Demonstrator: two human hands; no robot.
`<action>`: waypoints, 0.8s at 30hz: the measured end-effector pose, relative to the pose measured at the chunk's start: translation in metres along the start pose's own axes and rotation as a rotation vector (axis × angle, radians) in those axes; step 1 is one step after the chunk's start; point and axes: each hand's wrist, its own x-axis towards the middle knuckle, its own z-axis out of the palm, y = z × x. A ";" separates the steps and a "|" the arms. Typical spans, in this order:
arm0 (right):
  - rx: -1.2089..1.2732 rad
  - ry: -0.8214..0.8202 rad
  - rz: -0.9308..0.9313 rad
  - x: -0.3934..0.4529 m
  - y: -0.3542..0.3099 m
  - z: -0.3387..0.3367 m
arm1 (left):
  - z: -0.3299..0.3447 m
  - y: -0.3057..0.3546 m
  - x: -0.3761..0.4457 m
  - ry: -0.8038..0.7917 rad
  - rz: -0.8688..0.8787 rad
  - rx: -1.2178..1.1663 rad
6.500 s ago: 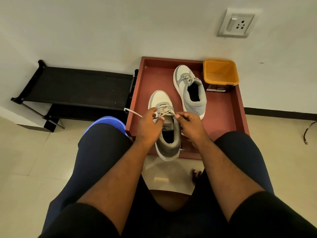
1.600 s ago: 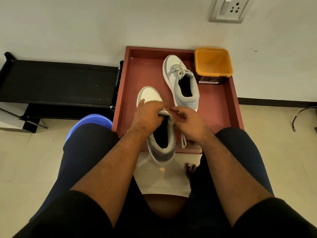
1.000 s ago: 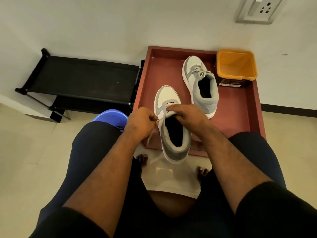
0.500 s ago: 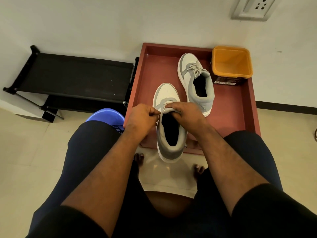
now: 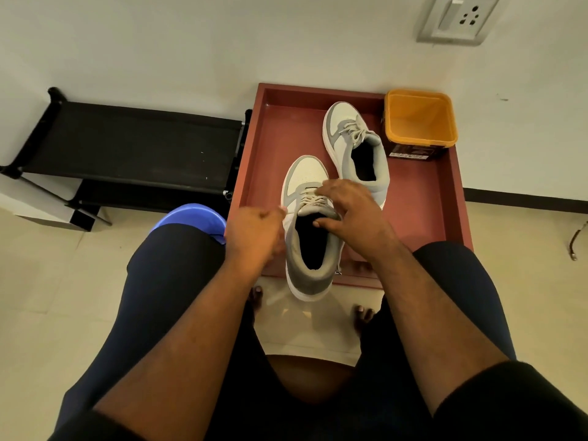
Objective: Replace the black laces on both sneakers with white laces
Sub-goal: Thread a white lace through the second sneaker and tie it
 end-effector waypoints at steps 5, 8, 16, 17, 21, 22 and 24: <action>-0.105 0.077 -0.061 -0.006 -0.002 0.005 | 0.016 -0.002 0.004 -0.051 -0.237 -0.275; -0.121 0.116 -0.143 -0.003 -0.004 0.010 | 0.024 0.002 0.006 -0.085 -0.194 -0.411; -0.142 0.170 -0.238 0.001 -0.012 0.014 | 0.025 0.003 0.006 -0.061 -0.072 -0.430; -0.130 0.167 -0.223 0.002 -0.012 0.016 | 0.025 0.002 0.006 -0.046 -0.073 -0.416; -0.059 0.151 -0.142 0.002 -0.010 0.021 | 0.028 0.000 0.009 0.008 -0.066 -0.379; -0.039 0.144 -0.124 0.002 -0.010 0.023 | 0.028 -0.001 0.009 0.014 -0.072 -0.377; 0.010 0.119 -0.078 0.004 -0.011 0.024 | 0.028 -0.001 0.010 0.007 -0.084 -0.359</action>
